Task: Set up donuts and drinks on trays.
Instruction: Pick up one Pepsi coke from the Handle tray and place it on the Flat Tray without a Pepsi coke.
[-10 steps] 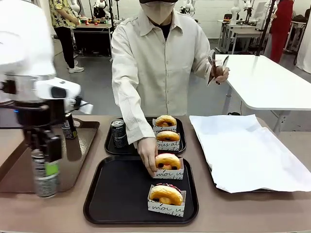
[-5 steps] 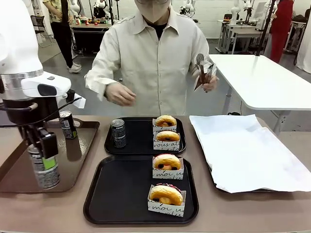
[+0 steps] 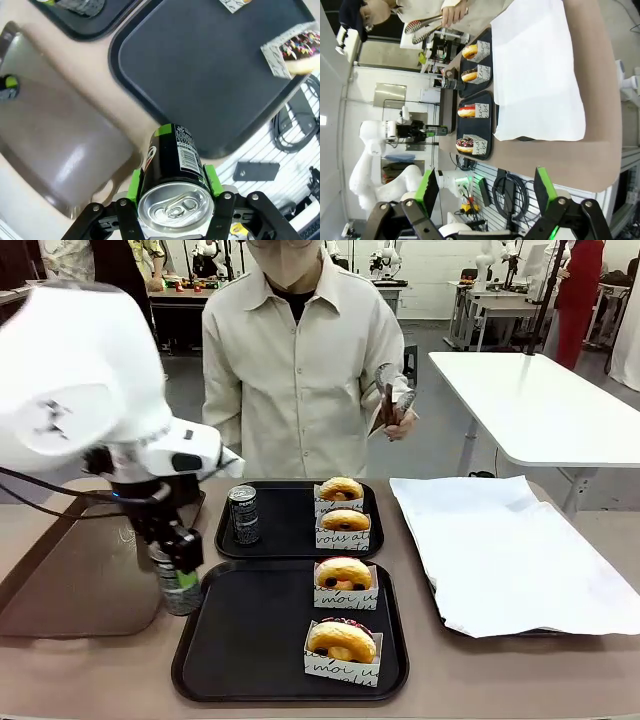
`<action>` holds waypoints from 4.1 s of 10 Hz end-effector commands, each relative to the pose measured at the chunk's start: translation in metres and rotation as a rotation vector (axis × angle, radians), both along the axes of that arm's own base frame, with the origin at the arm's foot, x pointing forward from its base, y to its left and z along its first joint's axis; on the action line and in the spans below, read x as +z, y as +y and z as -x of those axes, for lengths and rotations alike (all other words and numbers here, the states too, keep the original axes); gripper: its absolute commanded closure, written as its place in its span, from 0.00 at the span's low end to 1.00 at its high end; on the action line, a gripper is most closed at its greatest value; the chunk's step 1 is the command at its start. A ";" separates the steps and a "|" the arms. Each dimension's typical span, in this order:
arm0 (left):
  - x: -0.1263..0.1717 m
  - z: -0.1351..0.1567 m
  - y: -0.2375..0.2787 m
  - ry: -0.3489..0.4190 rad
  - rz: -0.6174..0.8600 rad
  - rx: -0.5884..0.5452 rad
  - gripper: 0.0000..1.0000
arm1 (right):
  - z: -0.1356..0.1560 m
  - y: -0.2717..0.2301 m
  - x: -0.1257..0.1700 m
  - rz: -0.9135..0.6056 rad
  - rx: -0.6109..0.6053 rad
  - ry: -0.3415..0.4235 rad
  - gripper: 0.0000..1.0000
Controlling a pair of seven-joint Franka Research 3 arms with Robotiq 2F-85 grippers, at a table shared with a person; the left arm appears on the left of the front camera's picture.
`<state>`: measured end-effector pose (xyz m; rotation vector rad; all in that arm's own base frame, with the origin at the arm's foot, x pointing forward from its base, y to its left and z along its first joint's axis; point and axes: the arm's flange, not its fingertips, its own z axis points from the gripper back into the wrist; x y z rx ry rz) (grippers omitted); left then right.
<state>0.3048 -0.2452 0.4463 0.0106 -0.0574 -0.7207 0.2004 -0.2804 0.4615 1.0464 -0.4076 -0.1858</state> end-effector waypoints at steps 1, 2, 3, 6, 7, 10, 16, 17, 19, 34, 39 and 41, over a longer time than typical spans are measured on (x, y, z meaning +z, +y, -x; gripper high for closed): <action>-0.016 -0.013 -0.017 -0.013 0.031 0.022 0.42 | -0.001 -0.001 0.000 -0.016 0.001 -0.025 0.00; -0.024 -0.021 -0.025 -0.010 0.047 0.017 0.42 | -0.001 -0.001 0.000 -0.016 0.001 -0.025 0.00; -0.031 -0.022 -0.032 -0.013 0.058 0.021 0.42 | -0.001 -0.001 0.000 -0.016 0.001 -0.025 0.00; -0.050 -0.030 -0.045 0.007 0.035 0.026 0.42 | -0.001 -0.001 0.000 -0.016 0.001 -0.025 0.00; -0.059 -0.034 -0.049 0.016 0.030 0.023 0.42 | -0.001 -0.001 0.000 -0.016 0.001 -0.025 0.00; -0.065 -0.034 -0.052 0.010 0.027 0.012 0.00 | -0.001 -0.001 0.000 -0.016 0.001 -0.025 0.00; -0.029 -0.031 -0.039 -0.080 0.010 0.108 0.00 | -0.001 -0.001 0.000 -0.016 0.001 -0.025 0.00; -0.014 -0.025 -0.037 -0.098 0.017 0.164 0.00 | -0.001 -0.001 0.000 -0.016 0.001 -0.025 0.00; 0.019 -0.011 -0.022 -0.147 -0.023 0.227 0.00 | -0.001 -0.001 0.000 -0.016 0.001 -0.025 0.00; 0.066 -0.045 0.187 -0.096 0.342 0.571 0.00 | -0.001 -0.001 0.000 -0.016 0.001 -0.025 0.00; 0.050 -0.041 0.277 -0.011 0.328 0.757 0.00 | -0.001 -0.001 0.000 -0.016 0.001 -0.025 0.00; 0.056 -0.050 0.291 -0.031 0.482 0.776 0.00 | -0.001 -0.001 0.000 -0.016 0.001 -0.025 0.00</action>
